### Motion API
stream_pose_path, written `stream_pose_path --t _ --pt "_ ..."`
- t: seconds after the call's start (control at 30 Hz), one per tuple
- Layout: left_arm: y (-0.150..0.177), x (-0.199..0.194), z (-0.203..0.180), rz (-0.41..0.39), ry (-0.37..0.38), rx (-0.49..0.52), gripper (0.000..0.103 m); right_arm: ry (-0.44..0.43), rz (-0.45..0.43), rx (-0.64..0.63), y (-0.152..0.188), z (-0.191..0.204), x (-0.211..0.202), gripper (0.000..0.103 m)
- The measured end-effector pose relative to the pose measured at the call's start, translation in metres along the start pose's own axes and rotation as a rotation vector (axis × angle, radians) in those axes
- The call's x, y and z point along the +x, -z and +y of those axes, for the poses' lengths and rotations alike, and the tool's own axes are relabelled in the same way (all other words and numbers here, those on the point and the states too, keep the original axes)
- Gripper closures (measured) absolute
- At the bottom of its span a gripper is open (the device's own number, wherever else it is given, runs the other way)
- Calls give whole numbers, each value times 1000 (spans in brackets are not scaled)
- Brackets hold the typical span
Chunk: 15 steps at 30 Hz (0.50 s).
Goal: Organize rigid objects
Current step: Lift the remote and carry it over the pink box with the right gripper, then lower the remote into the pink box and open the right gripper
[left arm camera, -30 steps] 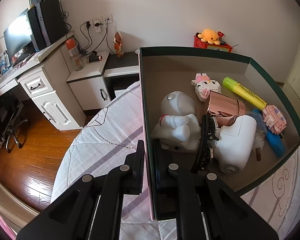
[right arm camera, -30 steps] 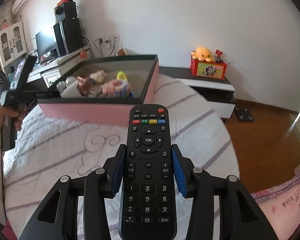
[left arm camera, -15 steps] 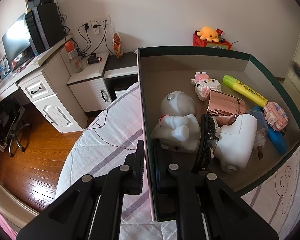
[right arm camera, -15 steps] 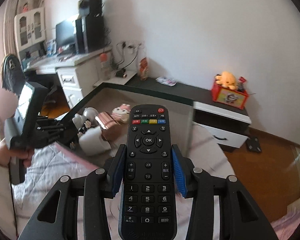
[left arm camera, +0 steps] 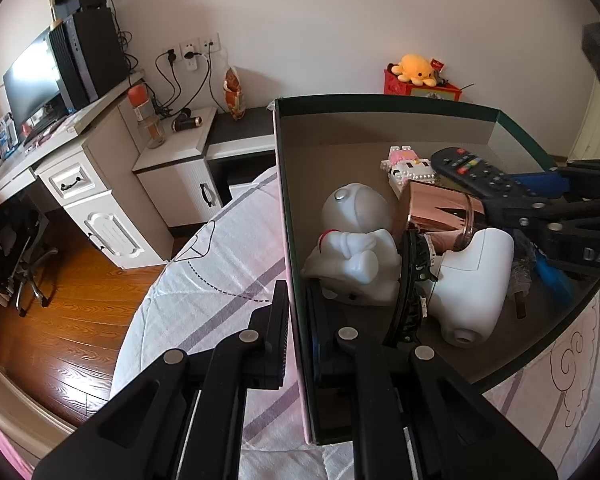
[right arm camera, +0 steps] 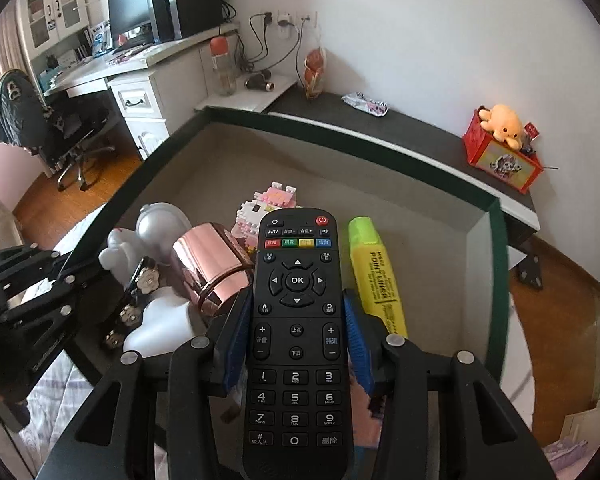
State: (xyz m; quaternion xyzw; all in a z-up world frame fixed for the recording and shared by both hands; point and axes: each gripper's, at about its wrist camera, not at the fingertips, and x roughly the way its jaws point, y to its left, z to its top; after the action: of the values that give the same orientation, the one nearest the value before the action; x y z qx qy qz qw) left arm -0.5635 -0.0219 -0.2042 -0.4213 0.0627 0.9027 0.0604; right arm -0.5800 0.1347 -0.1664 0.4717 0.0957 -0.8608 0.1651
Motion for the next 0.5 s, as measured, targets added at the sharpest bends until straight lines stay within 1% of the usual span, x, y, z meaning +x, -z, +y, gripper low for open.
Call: stream_pose_path --t 0.3,0.43,0.5 --pt "1 0 -1 -3 -4 4 95 2 -6 48 -10 -7 7 58" --pt "1 -1 0 -6 -3 5 95 -23 -29 86 -9 -12 8 58" --pt "1 -1 0 -5 -4 6 95 -17 -45 76 -8 -9 4 58"
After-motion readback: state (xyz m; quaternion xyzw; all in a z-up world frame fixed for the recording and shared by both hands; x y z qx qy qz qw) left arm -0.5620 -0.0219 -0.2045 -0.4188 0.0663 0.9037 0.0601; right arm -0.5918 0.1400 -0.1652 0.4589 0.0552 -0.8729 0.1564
